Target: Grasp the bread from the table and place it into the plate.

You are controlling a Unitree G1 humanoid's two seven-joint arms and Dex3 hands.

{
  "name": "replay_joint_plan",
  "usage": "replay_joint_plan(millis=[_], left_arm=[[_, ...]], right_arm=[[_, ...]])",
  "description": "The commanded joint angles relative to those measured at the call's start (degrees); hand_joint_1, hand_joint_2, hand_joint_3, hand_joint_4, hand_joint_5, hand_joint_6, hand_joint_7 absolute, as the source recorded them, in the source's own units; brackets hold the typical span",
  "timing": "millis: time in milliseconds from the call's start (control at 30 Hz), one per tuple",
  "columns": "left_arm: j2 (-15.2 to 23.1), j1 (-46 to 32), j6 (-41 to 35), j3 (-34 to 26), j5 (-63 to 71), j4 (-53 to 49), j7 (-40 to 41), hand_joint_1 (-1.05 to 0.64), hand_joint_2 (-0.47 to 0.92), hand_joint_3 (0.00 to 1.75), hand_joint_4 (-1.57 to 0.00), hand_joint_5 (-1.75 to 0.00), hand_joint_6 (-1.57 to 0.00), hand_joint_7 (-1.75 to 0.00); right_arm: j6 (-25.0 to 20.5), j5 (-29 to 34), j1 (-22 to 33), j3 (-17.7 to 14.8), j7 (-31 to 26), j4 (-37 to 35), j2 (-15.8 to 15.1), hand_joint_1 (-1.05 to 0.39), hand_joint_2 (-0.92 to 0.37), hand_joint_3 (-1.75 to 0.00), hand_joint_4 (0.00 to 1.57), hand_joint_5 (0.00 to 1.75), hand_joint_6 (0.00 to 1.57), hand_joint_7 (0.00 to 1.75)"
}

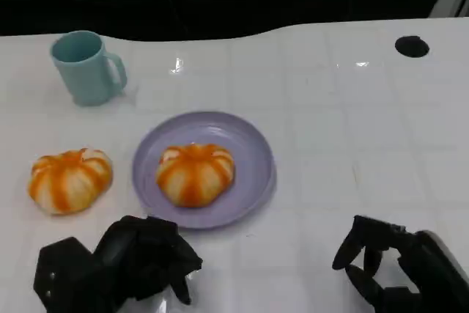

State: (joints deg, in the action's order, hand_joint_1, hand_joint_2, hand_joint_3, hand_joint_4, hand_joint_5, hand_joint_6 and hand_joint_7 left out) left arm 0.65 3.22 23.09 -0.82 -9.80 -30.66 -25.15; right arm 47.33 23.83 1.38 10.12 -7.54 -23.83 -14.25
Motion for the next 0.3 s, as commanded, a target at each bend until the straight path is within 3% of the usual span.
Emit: replay_joint_plan(millis=[33, 300], left_arm=[[1.1, -0.1, 0.3, -0.6, -0.3, -0.1, -0.4, -1.05, 0.81, 0.03, -1.47, -1.04, -1.53, -0.62], [1.2, 0.0, 0.0, -0.6, 0.0, 0.1, 0.1, -1.05, 0.81, 0.02, -1.48, -1.05, -1.54, -0.63]], right_arm=[[0.4, -0.7, -0.1, -0.4, -0.5, -0.4, 0.0, -0.35, -0.49, -1.17, 0.71, 1.75, 0.66, 1.50], [1.8, -1.3, -0.3, -0.9, -1.2, -1.5, 0.6, -0.35, -0.49, -1.17, 0.72, 1.75, 0.66, 1.49]])
